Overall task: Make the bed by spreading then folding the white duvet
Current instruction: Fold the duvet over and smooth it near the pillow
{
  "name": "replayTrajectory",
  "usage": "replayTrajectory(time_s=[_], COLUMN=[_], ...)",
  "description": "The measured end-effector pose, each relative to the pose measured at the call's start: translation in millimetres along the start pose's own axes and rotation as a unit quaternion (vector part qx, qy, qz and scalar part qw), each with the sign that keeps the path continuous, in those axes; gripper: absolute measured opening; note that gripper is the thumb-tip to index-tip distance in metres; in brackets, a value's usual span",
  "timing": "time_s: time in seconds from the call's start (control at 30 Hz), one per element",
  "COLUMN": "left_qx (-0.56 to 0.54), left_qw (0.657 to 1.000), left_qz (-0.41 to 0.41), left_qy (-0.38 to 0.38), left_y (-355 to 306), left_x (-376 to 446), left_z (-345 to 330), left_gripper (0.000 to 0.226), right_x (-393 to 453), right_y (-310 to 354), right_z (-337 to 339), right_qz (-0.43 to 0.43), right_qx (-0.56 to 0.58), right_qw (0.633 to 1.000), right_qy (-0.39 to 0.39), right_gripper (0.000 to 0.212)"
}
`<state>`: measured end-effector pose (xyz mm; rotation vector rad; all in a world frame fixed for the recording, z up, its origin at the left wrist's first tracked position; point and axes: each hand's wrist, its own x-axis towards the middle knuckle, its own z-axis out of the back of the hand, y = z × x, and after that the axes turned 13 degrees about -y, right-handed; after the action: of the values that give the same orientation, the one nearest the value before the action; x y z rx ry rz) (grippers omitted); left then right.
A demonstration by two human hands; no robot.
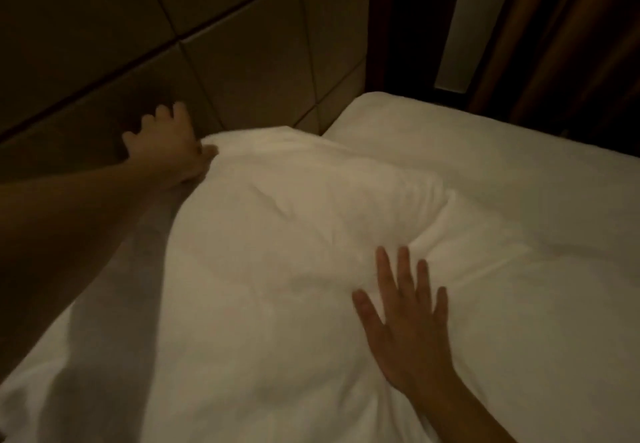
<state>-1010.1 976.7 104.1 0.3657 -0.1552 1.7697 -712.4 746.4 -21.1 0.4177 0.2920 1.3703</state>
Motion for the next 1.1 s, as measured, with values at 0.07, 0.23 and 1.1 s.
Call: replayTrajectory(time_s=[0.07, 0.23, 1.1], left_qx=[-0.007, -0.227, -0.071], left_qw=[0.997, 0.943, 0.950], left_qz=[-0.070, -0.218, -0.293], left_qy=[-0.027, -0.107, 0.075], left_y=[-13.6, -124.4, -178.1], left_x=[-8.7, -3.0, -147.5], left_z=[-21.3, 5.7, -66.1], left_gripper=[0.069, 0.056, 0.085], right_x=[1.8, 25.1, -49.2], right_y=[-14.0, 14.5, -289.9], right_z=[-12.1, 14.9, 75.0], right_qz=[-0.034, -0.019, -0.295], right_qx=[0.015, 0.082, -0.213], right_qw=[0.998, 0.996, 0.931], right_qy=[0.042, -0.043, -0.021], right_gripper=[0.082, 0.085, 0.101])
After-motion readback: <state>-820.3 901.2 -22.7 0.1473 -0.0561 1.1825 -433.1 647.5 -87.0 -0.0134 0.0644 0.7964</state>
